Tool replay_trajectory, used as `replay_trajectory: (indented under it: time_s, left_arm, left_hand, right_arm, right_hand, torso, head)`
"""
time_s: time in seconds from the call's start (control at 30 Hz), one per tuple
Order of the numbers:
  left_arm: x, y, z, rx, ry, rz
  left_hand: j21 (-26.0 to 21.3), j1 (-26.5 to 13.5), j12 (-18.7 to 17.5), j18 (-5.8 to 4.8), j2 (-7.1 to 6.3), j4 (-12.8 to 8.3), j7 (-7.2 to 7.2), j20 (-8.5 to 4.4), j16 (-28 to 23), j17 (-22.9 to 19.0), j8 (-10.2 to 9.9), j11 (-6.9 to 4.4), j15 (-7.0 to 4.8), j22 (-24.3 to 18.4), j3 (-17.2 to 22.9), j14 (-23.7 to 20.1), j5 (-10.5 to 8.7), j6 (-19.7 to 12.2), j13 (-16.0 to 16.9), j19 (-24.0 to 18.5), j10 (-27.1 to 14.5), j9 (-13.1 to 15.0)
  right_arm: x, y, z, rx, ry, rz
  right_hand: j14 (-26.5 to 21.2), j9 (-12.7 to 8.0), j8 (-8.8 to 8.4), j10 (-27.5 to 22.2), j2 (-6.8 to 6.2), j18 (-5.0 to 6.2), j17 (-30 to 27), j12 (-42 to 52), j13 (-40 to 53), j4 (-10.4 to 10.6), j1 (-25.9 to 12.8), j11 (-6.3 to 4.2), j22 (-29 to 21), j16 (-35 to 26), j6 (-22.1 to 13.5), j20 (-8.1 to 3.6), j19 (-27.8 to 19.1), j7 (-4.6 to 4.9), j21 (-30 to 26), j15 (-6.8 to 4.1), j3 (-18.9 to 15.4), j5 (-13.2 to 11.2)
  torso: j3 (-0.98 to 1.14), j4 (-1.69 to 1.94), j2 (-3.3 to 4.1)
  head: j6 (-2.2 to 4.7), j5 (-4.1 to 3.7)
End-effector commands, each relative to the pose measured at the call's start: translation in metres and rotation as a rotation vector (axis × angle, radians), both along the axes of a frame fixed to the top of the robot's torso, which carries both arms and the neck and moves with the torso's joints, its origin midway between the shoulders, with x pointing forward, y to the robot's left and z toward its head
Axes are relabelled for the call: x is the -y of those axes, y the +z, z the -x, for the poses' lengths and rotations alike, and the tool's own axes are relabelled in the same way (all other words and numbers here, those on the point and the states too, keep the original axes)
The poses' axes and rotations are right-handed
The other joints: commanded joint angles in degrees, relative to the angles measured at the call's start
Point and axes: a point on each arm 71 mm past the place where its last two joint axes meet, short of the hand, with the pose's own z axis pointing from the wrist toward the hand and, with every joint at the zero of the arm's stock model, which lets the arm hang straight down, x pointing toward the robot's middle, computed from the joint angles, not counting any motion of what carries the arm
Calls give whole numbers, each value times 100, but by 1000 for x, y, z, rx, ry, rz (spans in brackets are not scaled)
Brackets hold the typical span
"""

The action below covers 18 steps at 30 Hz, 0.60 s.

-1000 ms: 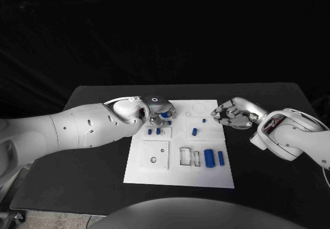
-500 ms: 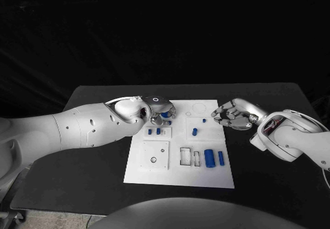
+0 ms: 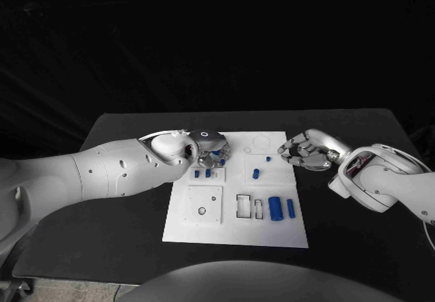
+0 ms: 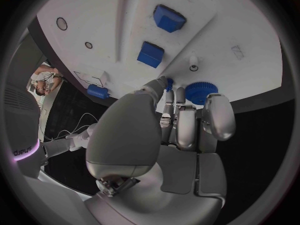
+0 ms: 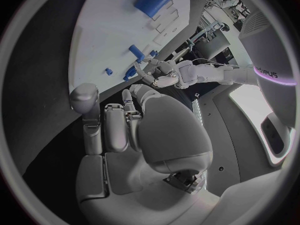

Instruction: Assemble the parts on the task board

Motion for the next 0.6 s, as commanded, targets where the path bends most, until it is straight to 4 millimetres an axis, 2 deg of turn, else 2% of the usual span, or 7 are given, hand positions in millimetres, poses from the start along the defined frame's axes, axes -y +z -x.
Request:
replay_trajectory:
  time_s: [0.03,0.33,0.6]
  left_arm:
    - [2,-2,1,-14,-8,-7]
    - [3,-2,-1,-1,-13,5]
    - [4,-1,0,6,-23,14]
  left_hand:
    - [26,-27,39,-5,35,-34,-11,-13,26,-12,22,-10,-50,985,26,-14,48,55,-22,28,107,-14]
    - [63,39,28,-15,112,-123,-35,-28,-10,-99,94,-67,-98,997,93,-46,153,268,-99,52,315,-5]
    - [141,72,-110,-34,180,-189,-47,-38,-59,-196,141,-94,-122,1022,127,-57,163,416,-250,105,499,6]
  right_arm:
    - [1,-1,0,-3,-3,-1]
    - [1,-1,-1,-7,-5,-1]
    - [1,-2,-1,-14,-8,1]
  right_hand:
    - [163,7,32,-1,-13,23,161,-35,771,-4,13,31,534,-24,44,-6,-32,14,-36,26,40,23]
    - [162,8,33,-3,-13,23,161,-37,769,-5,13,33,534,-25,47,-6,-32,15,-39,27,41,25]
    - [160,10,39,-8,-5,25,154,-42,761,-11,18,41,530,-32,58,-3,-38,19,-59,33,53,31]
  torso:
    - [-1,0,0]
    - [2,-1,-3]
    - [1,-2,0]
  head:
    - [1,-6]
    - [1,1]
    - [1,0]
